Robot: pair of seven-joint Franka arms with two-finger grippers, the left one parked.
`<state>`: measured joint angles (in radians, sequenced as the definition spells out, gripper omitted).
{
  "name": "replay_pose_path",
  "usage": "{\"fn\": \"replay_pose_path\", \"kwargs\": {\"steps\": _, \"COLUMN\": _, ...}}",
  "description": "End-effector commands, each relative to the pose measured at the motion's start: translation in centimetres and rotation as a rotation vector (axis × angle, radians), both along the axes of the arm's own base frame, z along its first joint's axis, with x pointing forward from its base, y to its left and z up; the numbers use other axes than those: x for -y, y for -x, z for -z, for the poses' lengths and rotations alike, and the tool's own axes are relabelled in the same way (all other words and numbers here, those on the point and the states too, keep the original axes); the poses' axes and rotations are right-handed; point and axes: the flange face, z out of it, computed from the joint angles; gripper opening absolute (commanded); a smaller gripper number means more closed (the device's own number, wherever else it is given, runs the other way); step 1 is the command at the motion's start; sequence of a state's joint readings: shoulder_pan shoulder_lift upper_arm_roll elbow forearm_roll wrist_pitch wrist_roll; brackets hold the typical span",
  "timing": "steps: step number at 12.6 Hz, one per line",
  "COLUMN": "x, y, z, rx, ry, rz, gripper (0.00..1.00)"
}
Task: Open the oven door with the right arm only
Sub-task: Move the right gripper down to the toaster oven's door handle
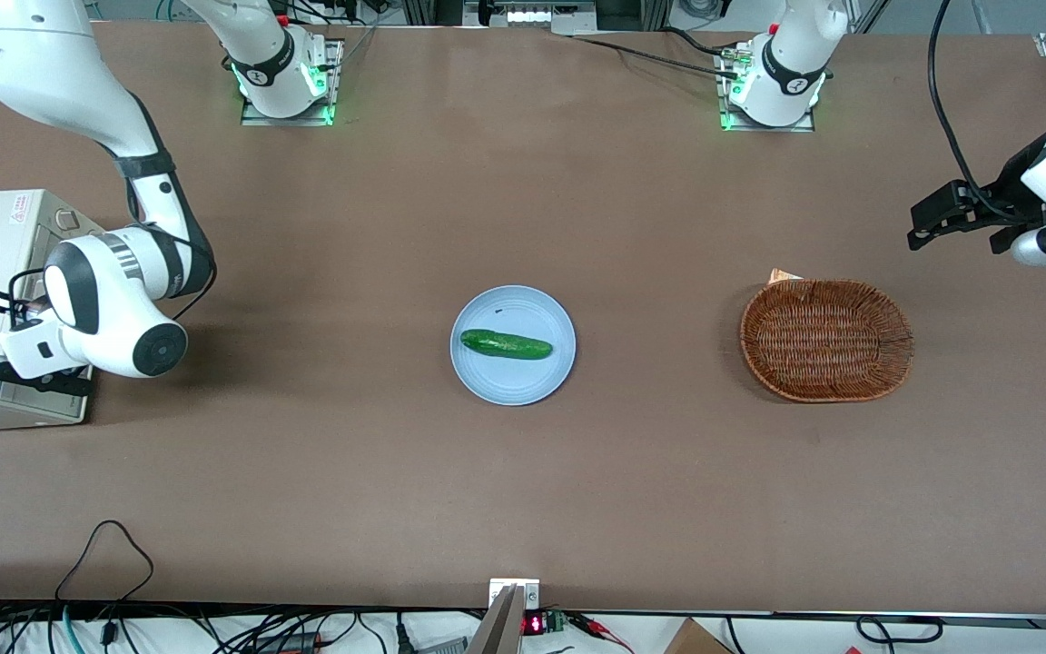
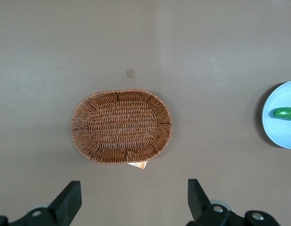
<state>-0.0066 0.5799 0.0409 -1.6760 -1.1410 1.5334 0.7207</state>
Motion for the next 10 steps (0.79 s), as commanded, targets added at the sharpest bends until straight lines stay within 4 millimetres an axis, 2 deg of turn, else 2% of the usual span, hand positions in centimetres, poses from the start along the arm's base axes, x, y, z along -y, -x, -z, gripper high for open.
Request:
{"fn": "replay_pose_path", "kwargs": {"steps": 1, "x": -0.7, "y": 0.3, "z": 1.3, "rx": 0.046, "ry": 0.032, "rz": -0.008, "gripper": 0.02}}
{"fn": "replay_pose_path", "kwargs": {"steps": 6, "x": -2.2, "y": 0.2, "z": 1.7, "rx": 0.048, "ry": 0.025, "rz": -0.023, "gripper": 0.02}}
{"fn": "replay_pose_path", "kwargs": {"steps": 10, "x": -2.3, "y": 0.4, "z": 3.5, "rx": 0.057, "ry": 0.033, "rz": -0.012, "gripper": 0.02}}
